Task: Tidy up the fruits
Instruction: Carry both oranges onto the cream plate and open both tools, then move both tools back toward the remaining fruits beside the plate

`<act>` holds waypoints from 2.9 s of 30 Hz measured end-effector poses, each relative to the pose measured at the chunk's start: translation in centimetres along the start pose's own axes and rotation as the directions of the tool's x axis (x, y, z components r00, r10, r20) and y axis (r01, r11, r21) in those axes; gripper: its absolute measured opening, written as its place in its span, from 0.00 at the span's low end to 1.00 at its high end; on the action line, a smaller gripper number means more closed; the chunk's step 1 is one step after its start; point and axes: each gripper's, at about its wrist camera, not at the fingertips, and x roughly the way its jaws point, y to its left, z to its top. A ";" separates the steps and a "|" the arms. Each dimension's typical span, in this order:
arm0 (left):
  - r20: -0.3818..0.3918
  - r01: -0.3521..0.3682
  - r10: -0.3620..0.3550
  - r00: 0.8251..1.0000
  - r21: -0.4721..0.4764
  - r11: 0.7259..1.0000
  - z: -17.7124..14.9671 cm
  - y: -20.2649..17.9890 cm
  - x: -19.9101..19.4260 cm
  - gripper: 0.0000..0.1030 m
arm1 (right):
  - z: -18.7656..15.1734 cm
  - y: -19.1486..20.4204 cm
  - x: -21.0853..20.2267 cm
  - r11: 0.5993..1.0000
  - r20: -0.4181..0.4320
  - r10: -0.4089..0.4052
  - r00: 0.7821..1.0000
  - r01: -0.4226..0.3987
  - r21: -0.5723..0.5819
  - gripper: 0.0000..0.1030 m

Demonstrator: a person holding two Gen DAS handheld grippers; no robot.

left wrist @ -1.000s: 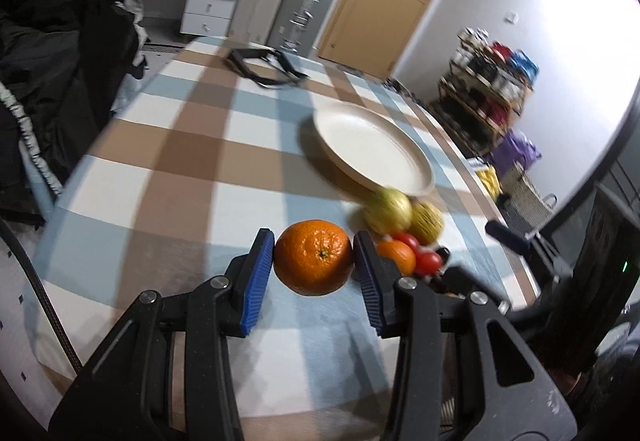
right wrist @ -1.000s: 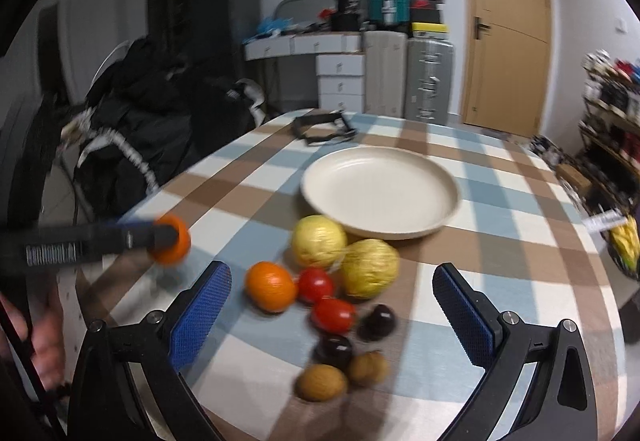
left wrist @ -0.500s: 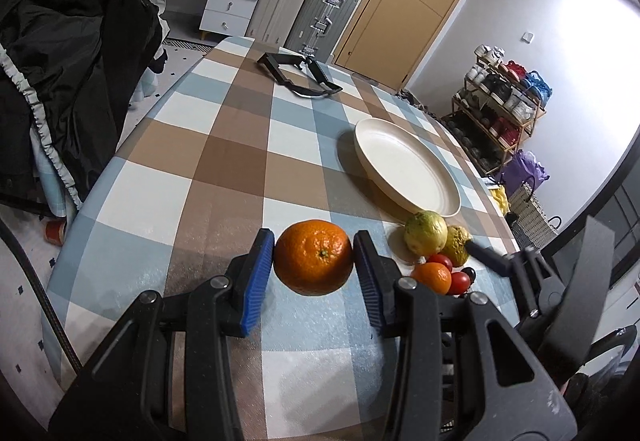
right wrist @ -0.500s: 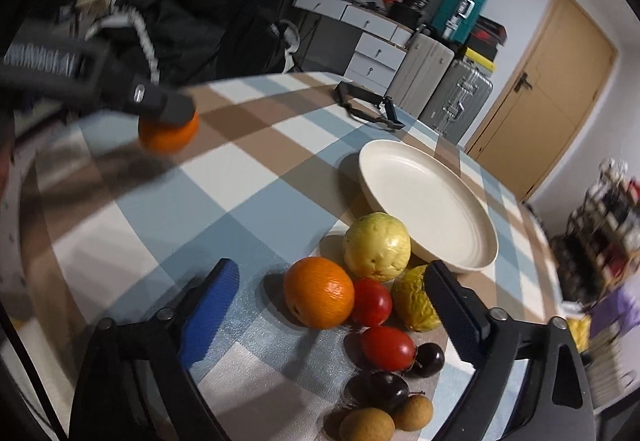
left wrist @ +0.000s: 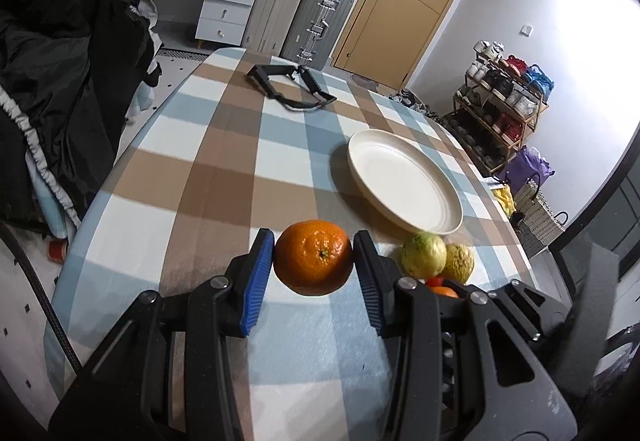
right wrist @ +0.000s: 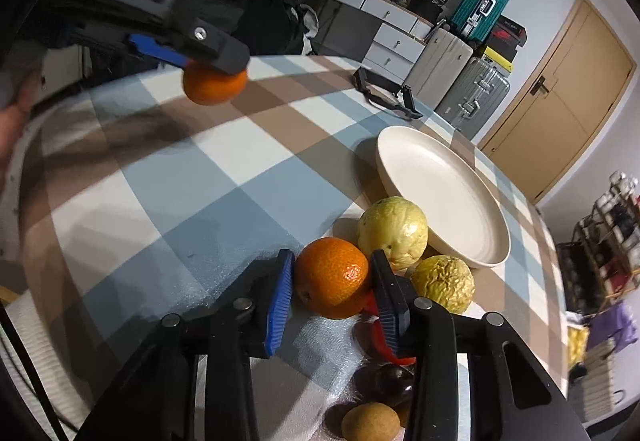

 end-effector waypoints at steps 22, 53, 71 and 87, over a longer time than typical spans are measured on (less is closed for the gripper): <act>-0.100 0.075 -0.060 0.993 0.154 0.985 12.1 -10.7 14.3 0.37 | 5.1 -21.9 1.4 0.809 0.219 0.198 0.955 -0.285 0.513 0.38; -0.243 0.097 -0.069 0.968 0.105 0.990 13.3 -10.8 27.3 0.49 | 3.4 -28.1 16.9 0.528 0.183 0.416 0.891 -0.400 0.749 0.48; -0.003 0.005 -0.004 1.000 0.240 0.971 11.9 -15.1 11.3 0.90 | 2.7 -28.1 0.6 0.621 0.341 0.175 0.923 -0.373 0.690 0.99; 0.154 -0.125 0.082 0.985 0.291 0.949 5.5 -16.5 -0.6 0.99 | 0.0 -19.7 -10.6 0.820 0.342 -0.029 0.939 -0.173 0.546 1.00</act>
